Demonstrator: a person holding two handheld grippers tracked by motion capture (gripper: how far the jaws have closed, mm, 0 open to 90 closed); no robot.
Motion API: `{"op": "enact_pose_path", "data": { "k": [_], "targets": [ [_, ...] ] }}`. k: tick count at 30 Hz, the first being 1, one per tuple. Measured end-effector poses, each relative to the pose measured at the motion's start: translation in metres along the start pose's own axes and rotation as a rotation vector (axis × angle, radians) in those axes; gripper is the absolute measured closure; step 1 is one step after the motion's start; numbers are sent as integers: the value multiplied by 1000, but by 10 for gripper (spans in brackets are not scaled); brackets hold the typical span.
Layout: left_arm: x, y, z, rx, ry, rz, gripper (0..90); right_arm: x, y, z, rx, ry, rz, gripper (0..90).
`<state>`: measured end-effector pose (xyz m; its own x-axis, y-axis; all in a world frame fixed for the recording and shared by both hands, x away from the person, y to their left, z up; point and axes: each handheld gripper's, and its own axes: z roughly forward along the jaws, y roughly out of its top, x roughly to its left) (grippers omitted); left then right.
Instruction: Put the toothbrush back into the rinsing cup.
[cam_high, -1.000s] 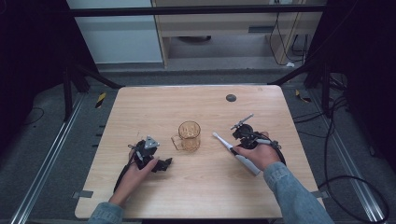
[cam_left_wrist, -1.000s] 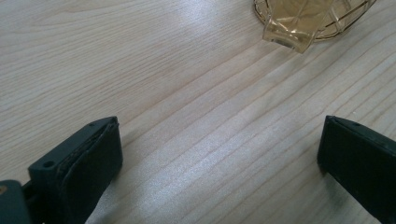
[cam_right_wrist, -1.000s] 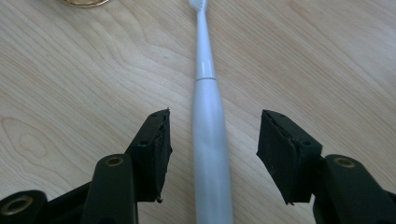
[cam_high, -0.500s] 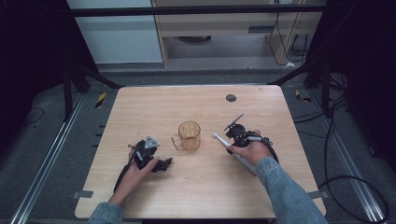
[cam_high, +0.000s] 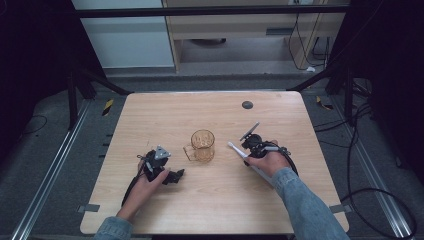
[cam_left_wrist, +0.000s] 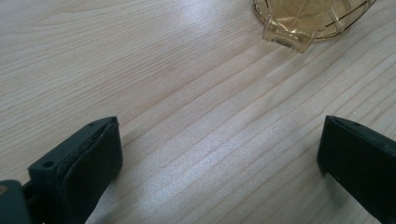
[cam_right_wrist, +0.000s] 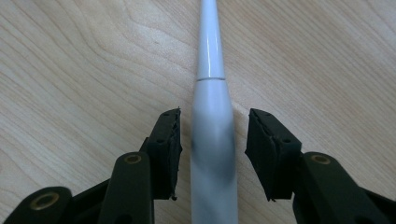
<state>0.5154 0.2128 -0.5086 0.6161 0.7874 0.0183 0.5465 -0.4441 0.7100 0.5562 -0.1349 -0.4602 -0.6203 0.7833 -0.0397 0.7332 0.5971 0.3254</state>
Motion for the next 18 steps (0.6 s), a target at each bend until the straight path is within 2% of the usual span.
{"op": "enact_pose_path", "data": {
  "k": [3,18],
  "targets": [
    [0,0,0,0,0,0,0,-1,0,3,18,3,5,568],
    [0,0,0,0,0,0,0,-1,2,7,41,10,-7,645]
  ]
}}
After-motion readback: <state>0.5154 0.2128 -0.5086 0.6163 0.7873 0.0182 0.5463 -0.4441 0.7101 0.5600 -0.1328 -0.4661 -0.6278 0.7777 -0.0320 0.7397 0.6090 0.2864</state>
